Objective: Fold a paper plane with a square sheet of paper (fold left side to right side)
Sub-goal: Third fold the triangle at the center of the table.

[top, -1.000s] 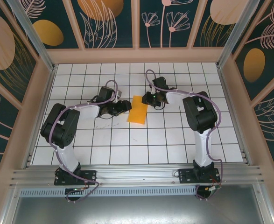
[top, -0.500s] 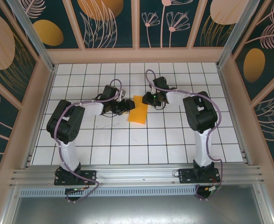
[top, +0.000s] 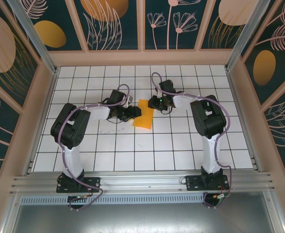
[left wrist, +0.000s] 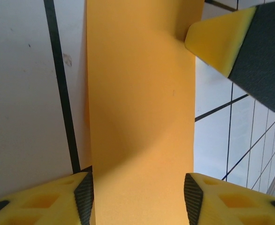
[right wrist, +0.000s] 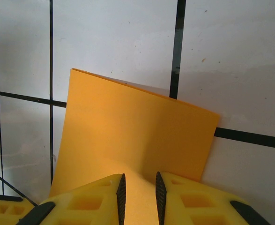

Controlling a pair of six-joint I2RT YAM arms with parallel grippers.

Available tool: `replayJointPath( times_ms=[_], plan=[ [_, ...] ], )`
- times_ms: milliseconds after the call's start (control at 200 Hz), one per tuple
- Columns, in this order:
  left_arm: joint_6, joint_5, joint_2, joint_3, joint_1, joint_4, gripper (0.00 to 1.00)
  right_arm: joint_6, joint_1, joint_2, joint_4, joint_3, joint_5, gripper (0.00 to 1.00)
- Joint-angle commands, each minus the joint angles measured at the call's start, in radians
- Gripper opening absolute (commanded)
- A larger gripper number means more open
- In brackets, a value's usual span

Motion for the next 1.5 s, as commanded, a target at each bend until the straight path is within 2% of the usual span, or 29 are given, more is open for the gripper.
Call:
replayJointPath(
  times_ms=[0,210,355,550,771,881,991,1096,1276,1491],
  plan=[
    [0.018,0.019,0.019,0.025,-0.007,-0.024,0.52,-0.016,-0.006,0.017,-0.004,0.003,-0.019,0.26],
    [-0.001,0.003,-0.011,0.012,-0.007,-0.012,0.34,-0.028,-0.007,0.008,0.022,-0.009,-0.025,0.27],
    [-0.041,0.01,-0.032,-0.03,-0.008,0.038,0.15,-0.07,-0.007,-0.025,0.057,-0.026,-0.016,0.34],
    [-0.164,0.021,-0.077,-0.102,-0.016,0.162,0.0,-0.165,-0.003,-0.187,0.145,-0.141,0.082,0.62],
    [-0.293,0.022,-0.106,-0.178,-0.031,0.25,0.0,-0.289,0.06,-0.509,0.286,-0.449,0.205,0.78],
    [-0.34,0.044,-0.106,-0.202,-0.037,0.295,0.0,-0.369,0.192,-0.663,0.334,-0.615,0.33,0.84],
    [-0.365,0.06,-0.103,-0.216,-0.04,0.321,0.0,-0.408,0.331,-0.735,0.387,-0.729,0.415,0.88],
    [-0.365,0.061,-0.103,-0.218,-0.043,0.318,0.0,-0.431,0.426,-0.716,0.391,-0.753,0.482,0.88],
    [-0.361,0.063,-0.107,-0.214,-0.045,0.302,0.0,-0.542,0.53,-0.583,0.396,-0.711,0.583,0.88],
    [-0.355,0.062,-0.111,-0.211,-0.047,0.289,0.0,-0.61,0.541,-0.462,0.431,-0.632,0.636,0.86]
  ],
)
